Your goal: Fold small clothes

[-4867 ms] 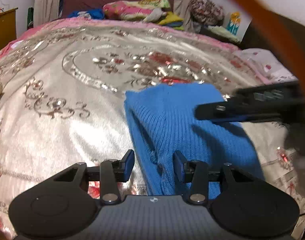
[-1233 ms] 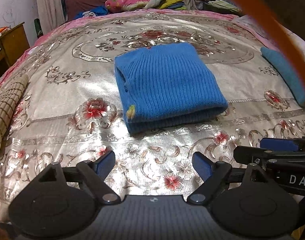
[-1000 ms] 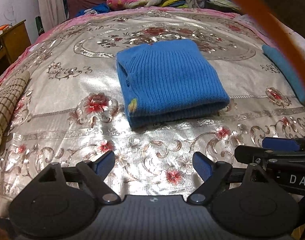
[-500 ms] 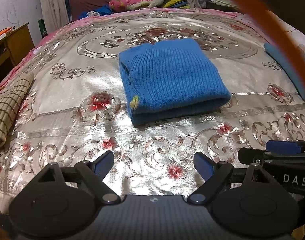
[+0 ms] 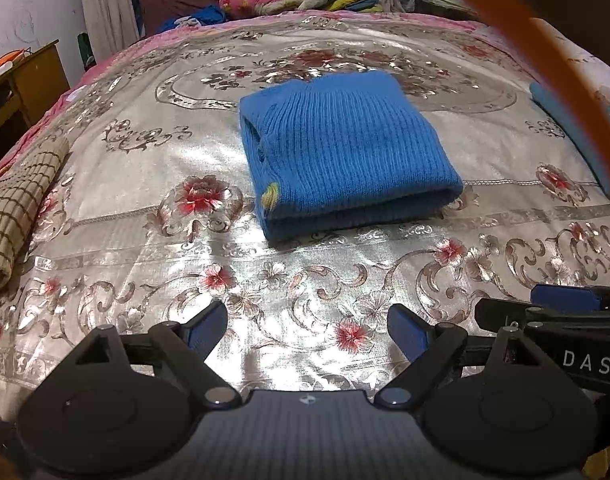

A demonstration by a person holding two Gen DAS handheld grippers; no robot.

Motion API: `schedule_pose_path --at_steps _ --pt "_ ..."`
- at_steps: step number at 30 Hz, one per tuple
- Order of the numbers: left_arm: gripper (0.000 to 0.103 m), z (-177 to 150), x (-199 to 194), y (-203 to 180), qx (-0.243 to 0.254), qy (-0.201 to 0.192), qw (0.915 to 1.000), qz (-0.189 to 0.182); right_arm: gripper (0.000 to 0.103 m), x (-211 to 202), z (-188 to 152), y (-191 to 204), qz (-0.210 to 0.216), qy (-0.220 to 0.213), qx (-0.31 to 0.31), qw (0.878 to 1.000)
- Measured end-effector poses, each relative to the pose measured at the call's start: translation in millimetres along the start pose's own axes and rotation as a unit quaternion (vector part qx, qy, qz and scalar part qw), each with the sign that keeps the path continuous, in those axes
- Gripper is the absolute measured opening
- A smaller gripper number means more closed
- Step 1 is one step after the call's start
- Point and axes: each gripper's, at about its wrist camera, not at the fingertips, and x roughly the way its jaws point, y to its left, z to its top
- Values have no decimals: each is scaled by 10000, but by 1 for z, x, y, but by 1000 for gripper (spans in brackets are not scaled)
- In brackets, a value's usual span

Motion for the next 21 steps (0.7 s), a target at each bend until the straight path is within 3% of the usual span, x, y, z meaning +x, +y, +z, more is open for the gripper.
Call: schedule_pose_path --at_steps 21 --pt "92 -1 -1 1 13 -24 10000 32 57 1 0 0 -8 8 -6 10000"
